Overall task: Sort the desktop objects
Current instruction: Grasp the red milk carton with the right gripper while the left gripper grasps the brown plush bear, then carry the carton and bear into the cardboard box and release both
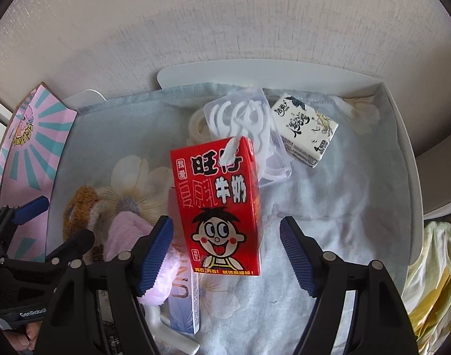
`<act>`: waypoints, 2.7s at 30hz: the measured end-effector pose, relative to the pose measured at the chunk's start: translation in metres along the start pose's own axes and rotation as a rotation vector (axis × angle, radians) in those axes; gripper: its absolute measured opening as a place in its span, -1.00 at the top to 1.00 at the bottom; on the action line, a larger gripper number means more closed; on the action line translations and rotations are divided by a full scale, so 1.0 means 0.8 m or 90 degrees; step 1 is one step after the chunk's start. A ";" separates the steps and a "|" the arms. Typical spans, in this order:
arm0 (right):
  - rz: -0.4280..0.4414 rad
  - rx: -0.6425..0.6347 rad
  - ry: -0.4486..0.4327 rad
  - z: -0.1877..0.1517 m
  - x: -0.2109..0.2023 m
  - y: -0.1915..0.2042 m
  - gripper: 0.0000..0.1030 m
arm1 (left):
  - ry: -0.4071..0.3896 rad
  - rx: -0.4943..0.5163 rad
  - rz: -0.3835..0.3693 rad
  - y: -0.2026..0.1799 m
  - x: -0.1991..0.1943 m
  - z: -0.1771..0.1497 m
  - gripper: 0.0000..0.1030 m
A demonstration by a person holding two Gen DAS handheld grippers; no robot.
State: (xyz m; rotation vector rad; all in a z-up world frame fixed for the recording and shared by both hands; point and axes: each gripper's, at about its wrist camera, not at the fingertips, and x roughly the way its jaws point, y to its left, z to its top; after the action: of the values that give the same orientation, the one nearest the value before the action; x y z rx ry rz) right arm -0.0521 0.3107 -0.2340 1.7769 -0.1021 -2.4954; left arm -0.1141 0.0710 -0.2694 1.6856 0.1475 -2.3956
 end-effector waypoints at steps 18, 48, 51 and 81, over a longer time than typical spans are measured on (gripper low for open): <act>-0.032 -0.042 -0.032 -0.024 -0.011 0.006 0.06 | -0.006 -0.009 -0.005 -0.002 0.005 -0.015 0.24; -0.025 -0.046 -0.155 -0.005 -0.153 0.038 0.06 | -0.174 -0.015 -0.064 0.036 -0.204 0.038 0.31; -0.014 -0.071 -0.177 0.005 -0.174 0.063 0.06 | -0.197 -0.029 -0.056 0.061 -0.233 0.038 0.31; 0.138 -0.348 -0.027 0.064 -0.044 0.422 0.06 | -0.073 -0.299 0.078 0.302 -0.174 -0.064 0.31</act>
State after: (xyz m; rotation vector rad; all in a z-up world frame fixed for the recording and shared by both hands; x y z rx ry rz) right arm -0.0809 -0.0211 -0.1506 1.4035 0.3339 -2.1344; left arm 0.0332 -0.1385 -0.1470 1.3008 0.5256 -2.1441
